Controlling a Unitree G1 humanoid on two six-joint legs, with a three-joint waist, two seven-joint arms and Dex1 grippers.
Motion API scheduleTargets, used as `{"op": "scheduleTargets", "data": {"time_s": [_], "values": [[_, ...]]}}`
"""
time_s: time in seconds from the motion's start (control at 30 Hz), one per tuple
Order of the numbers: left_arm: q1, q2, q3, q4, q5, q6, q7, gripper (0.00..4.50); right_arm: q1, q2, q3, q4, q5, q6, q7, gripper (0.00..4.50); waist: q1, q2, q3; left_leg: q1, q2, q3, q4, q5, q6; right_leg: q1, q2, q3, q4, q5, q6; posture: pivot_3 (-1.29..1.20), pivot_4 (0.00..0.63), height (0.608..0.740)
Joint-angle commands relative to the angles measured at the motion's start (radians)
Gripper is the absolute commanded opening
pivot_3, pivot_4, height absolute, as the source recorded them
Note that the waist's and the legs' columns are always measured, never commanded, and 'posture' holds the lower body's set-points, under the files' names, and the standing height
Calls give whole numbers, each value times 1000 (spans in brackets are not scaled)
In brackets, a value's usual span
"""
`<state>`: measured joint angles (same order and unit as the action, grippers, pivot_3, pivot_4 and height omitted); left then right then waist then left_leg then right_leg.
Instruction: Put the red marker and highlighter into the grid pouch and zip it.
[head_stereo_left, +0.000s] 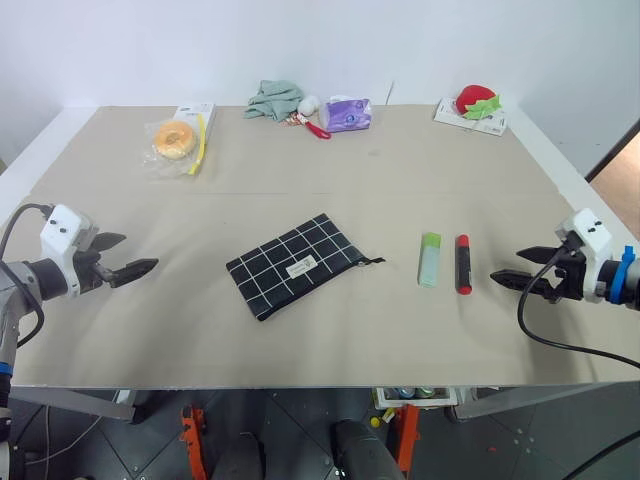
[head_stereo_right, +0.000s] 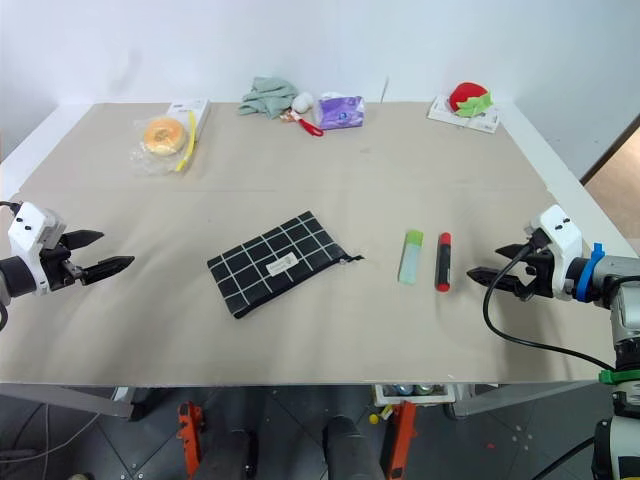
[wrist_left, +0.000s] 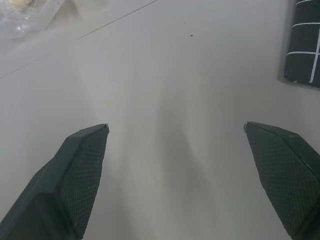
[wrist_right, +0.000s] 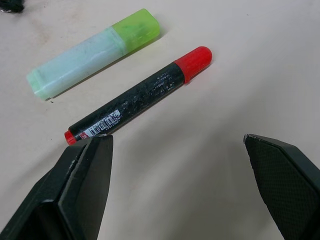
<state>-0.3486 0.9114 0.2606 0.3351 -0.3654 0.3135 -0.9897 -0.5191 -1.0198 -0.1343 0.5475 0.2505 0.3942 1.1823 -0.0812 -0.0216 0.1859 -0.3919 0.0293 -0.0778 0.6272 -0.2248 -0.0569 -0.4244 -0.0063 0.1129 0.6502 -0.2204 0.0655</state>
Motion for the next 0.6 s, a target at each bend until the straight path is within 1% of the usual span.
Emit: {"op": "scheduleTargets", "data": {"time_s": [0.03, 0.33, 0.6], "values": [[-4, 4, 23, -18, -21, 19, -11, 4476, -10, -28, -38, -16, 10, -12, 0, 4500, 0, 0, 0, 0, 0, 0, 0, 0, 0, 0, 0, 0, 0, 0, 0, 0, 150, 739], [-14, -1, 33, -7, -31, 37, -6, 4476, -28, -24, -47, 23, 8, -33, -24, 4500, 0, 0, 0, 0, 0, 0, 1, 0, 0, 0, 0, 0, 0, 0, 0, 0, 150, 739], [-22, -4, 25, 5, -29, 36, -16, 4476, -15, -31, -52, 17, 16, -26, -26, 4500, 0, 0, 0, 0, 0, 0, 1, 0, 0, 0, 0, 0, 0, 0, 0, 0, 150, 739]]}}
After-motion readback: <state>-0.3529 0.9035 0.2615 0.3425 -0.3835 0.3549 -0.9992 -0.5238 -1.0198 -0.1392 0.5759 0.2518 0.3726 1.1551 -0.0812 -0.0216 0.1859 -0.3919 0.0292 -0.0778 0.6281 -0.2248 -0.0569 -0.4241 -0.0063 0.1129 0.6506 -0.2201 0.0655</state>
